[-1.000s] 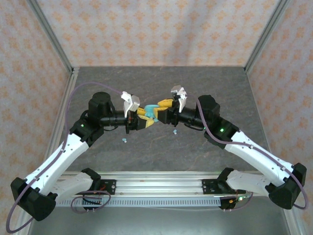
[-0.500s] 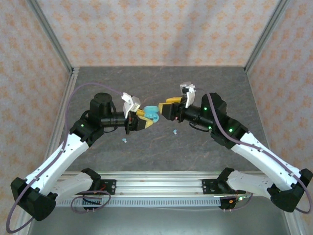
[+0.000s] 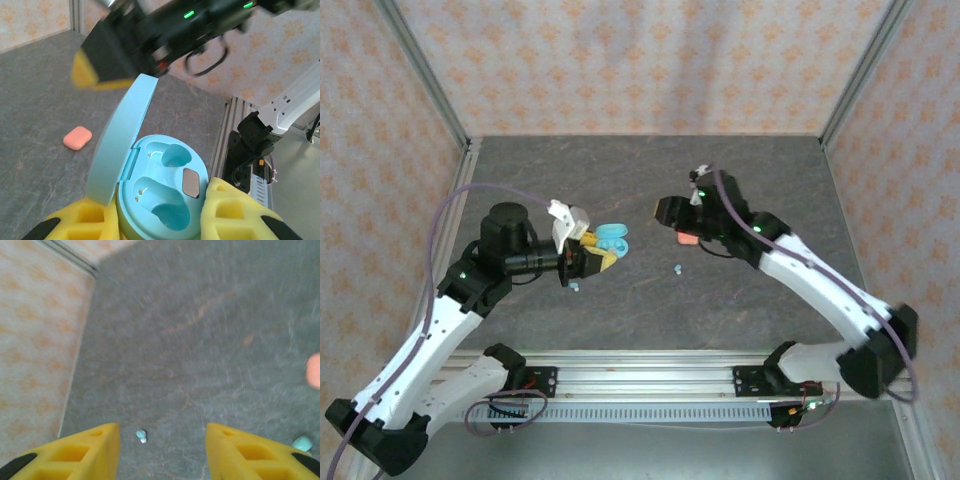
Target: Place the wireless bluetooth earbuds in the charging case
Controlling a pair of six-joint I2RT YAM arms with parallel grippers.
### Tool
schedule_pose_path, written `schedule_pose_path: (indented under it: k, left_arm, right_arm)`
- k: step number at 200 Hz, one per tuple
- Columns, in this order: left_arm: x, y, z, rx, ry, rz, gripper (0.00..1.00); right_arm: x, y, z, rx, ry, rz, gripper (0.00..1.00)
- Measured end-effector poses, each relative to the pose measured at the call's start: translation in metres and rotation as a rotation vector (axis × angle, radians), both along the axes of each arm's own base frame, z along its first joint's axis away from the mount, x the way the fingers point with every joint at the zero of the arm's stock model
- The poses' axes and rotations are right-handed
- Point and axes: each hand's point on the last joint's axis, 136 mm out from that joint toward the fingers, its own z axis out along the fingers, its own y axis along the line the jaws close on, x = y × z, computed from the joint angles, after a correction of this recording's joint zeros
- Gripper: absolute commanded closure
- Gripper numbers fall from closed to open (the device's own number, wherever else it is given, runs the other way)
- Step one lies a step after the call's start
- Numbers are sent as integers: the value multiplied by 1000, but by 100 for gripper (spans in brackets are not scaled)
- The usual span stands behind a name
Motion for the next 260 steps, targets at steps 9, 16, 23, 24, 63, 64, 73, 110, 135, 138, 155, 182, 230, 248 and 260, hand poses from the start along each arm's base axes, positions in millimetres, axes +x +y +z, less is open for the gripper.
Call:
schedule_pose_path:
  k: [9, 16, 23, 24, 63, 64, 73, 110, 135, 138, 155, 182, 230, 248, 260]
  left_arm:
    - [-3, 2, 0, 4, -1, 4, 88]
    - [-5, 4, 0, 9, -2, 9, 88]
    - [-7, 6, -1, 13, -1, 13, 88]
    - [-7, 7, -1, 13, -1, 13, 88]
    - [-17, 14, -2, 31, -7, 25, 88]
    - [-17, 14, -2, 31, -7, 25, 87]
    - [-20, 15, -1, 30, -8, 25, 88]
    - [-28, 19, 1, 26, -16, 27, 88]
    - [-30, 22, 3, 21, -21, 33, 88]
    - [-31, 22, 4, 21, -23, 33, 88]
    - [-32, 22, 5, 18, -28, 33, 88]
    - [-34, 23, 7, 14, -36, 34, 88]
    - [-34, 24, 7, 14, -40, 37, 88]
    - [-34, 24, 7, 14, -40, 37, 88]
    - [-34, 24, 7, 14, -40, 37, 88]
  right_arm:
    - [3, 13, -25, -23, 66, 14, 54]
    - [4, 26, -46, -45, 117, 32, 54]
    - [4, 39, -61, -60, 157, 55, 55]
    - [3, 42, -65, -65, 164, 61, 55]
    - [-8, 132, -117, -100, 266, 242, 76]
    - [-8, 135, -119, -101, 265, 251, 76]
    - [-12, 152, -126, -105, 268, 299, 77]
    - [-16, 207, -150, -158, 213, 476, 73]
    - [-26, 226, -163, -198, 175, 589, 67]
    - [-27, 227, -164, -202, 175, 595, 66]
    - [-34, 231, -173, -233, 159, 658, 65]
    - [-39, 232, -184, -275, 149, 725, 62]
    - [-52, 236, -193, -335, 109, 833, 54]
    - [-60, 236, -198, -357, 109, 864, 51]
    - [-64, 236, -202, -371, 110, 879, 51]
